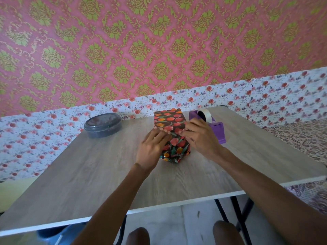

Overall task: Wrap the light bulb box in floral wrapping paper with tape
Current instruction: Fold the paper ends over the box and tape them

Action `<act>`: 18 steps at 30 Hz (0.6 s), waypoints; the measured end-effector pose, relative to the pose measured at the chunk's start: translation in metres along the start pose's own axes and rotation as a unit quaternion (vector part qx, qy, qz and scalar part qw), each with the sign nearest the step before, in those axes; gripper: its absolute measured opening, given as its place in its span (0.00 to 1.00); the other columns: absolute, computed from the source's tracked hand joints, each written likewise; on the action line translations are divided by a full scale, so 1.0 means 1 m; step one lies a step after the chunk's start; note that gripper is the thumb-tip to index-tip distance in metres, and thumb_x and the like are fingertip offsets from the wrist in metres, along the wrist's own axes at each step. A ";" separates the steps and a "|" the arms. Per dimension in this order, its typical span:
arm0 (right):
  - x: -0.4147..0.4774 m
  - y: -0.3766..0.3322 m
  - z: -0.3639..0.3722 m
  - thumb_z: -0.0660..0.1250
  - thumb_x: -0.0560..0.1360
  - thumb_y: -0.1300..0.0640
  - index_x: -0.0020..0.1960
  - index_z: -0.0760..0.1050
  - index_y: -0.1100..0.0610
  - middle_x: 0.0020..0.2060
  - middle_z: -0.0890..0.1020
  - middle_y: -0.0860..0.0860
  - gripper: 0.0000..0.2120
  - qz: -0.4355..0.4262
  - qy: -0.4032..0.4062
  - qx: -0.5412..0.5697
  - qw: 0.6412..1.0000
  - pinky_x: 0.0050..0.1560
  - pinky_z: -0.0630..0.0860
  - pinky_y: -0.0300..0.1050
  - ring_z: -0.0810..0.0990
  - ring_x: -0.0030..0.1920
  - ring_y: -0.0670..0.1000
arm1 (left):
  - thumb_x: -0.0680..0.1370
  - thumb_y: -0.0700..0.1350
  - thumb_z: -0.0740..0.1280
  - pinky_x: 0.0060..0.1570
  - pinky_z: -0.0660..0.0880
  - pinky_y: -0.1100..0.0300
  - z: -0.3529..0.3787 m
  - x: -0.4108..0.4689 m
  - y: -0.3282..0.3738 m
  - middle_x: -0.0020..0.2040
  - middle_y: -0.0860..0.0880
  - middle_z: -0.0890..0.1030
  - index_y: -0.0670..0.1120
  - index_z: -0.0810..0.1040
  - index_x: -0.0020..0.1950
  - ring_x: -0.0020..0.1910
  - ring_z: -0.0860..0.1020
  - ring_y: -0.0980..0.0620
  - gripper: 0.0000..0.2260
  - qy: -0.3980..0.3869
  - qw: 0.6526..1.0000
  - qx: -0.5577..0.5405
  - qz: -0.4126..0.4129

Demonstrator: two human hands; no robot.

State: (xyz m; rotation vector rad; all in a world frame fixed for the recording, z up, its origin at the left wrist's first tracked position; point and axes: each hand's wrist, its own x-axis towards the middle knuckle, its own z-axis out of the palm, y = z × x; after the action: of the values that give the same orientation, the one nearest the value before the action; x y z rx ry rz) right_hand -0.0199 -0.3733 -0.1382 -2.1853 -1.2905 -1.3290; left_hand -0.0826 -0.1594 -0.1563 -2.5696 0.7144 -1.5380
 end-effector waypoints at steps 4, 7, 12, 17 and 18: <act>-0.001 0.003 0.002 0.74 0.72 0.64 0.45 0.84 0.59 0.41 0.80 0.51 0.03 -0.030 -0.002 -0.012 0.999 0.43 0.75 0.50 0.73 0.48 0.52 | 0.70 0.36 0.75 0.61 0.72 0.52 0.003 -0.002 0.000 0.52 0.45 0.83 0.41 0.83 0.53 0.55 0.75 0.44 0.12 0.022 1.000 0.003 -0.002; -0.001 0.006 0.004 0.73 0.73 0.64 0.46 0.84 0.59 0.42 0.80 0.52 0.02 -0.043 -0.008 -0.025 0.999 0.45 0.75 0.51 0.73 0.49 0.53 | 0.73 0.36 0.72 0.63 0.71 0.51 0.004 -0.003 -0.002 0.53 0.45 0.81 0.41 0.82 0.55 0.55 0.75 0.42 0.11 0.004 1.000 0.007 0.004; 0.000 0.012 0.006 0.71 0.74 0.66 0.46 0.84 0.60 0.44 0.81 0.52 0.04 -0.091 -0.022 -0.062 0.994 0.50 0.76 0.48 0.75 0.50 0.54 | 0.75 0.37 0.69 0.47 0.77 0.53 -0.007 0.005 0.002 0.50 0.48 0.81 0.45 0.83 0.56 0.50 0.73 0.49 0.10 0.000 0.996 -0.065 -0.067; 0.000 0.013 0.009 0.67 0.77 0.66 0.49 0.83 0.62 0.45 0.82 0.52 0.06 -0.111 -0.019 -0.068 0.991 0.48 0.77 0.49 0.77 0.47 0.56 | 0.71 0.51 0.77 0.64 0.67 0.59 -0.007 0.025 -0.003 0.69 0.49 0.70 0.52 0.73 0.70 0.68 0.67 0.51 0.28 -0.064 0.924 -0.221 -0.307; -0.002 0.015 0.009 0.67 0.77 0.67 0.51 0.83 0.62 0.45 0.81 0.52 0.06 -0.113 -0.025 -0.074 0.990 0.49 0.77 0.49 0.77 0.48 0.56 | 0.70 0.52 0.78 0.67 0.64 0.61 -0.005 0.026 -0.005 0.71 0.50 0.68 0.52 0.73 0.70 0.69 0.66 0.52 0.30 -0.100 0.904 -0.265 -0.321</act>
State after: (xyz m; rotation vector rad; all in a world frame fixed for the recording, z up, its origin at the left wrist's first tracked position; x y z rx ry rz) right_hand -0.0030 -0.3766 -0.1417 -2.2357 -1.5435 -1.5073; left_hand -0.0751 -0.1651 -0.1306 -3.5822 0.2878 -1.2780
